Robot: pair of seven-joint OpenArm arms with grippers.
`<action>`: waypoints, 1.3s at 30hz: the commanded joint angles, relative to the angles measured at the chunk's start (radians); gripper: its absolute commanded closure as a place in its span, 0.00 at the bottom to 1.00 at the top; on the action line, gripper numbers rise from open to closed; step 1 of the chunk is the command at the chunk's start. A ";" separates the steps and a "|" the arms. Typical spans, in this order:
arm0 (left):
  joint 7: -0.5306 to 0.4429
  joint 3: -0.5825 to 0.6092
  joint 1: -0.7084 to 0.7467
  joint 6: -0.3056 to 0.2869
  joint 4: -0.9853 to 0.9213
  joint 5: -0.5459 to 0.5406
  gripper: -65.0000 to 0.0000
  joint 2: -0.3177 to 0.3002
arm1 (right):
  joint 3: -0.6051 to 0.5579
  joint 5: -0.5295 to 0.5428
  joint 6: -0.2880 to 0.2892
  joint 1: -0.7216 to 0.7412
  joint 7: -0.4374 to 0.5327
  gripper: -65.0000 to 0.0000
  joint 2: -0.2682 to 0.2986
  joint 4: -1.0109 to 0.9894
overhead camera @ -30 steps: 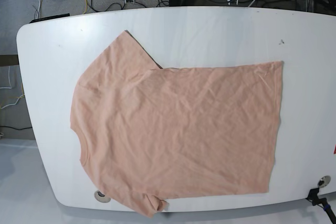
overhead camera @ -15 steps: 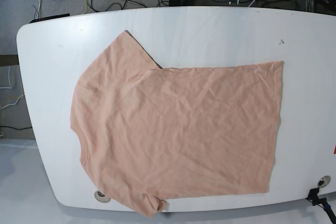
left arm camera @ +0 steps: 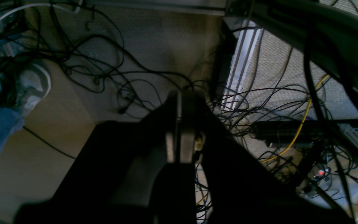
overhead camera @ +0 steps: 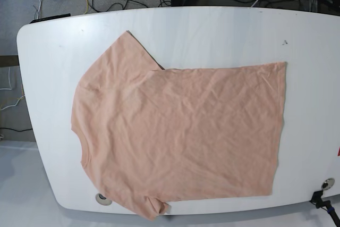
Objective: Fold the T-shirt properly
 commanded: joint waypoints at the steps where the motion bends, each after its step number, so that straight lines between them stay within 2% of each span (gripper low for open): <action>1: 0.003 -0.003 0.018 0.000 -0.002 -0.003 1.00 0.001 | 0.002 -0.005 0.010 -0.022 0.001 1.00 0.003 -0.002; 6: 0.009 -0.009 0.011 0.001 -0.009 -0.003 1.00 -0.003 | 0.000 -0.002 0.054 -0.051 0.040 1.00 0.004 0.002; 11: -0.026 -0.015 0.023 -0.001 0.001 -0.002 1.00 -0.006 | 0.001 -0.008 0.151 -0.087 0.054 1.00 0.006 0.046; 18: -0.068 -0.016 0.121 -0.006 0.184 0.001 1.00 -0.023 | 0.001 -0.014 0.222 -0.129 0.043 1.00 0.012 0.101; 24: -0.071 -0.020 0.233 -0.006 0.365 0.004 1.00 -0.048 | 0.003 -0.024 0.248 -0.173 0.036 1.00 0.029 0.184; 25: -0.095 -0.016 0.242 -0.007 0.354 -0.007 1.00 -0.043 | 0.002 -0.021 0.256 -0.169 0.058 1.00 0.020 0.181; 32: -0.120 -0.020 0.372 -0.008 0.478 -0.002 1.00 -0.056 | 0.003 -0.019 0.252 -0.258 0.067 1.00 0.046 0.229; 39: -0.135 -0.084 0.536 -0.011 0.776 0.007 1.00 -0.062 | -0.011 -0.012 0.255 -0.441 0.077 1.00 0.086 0.490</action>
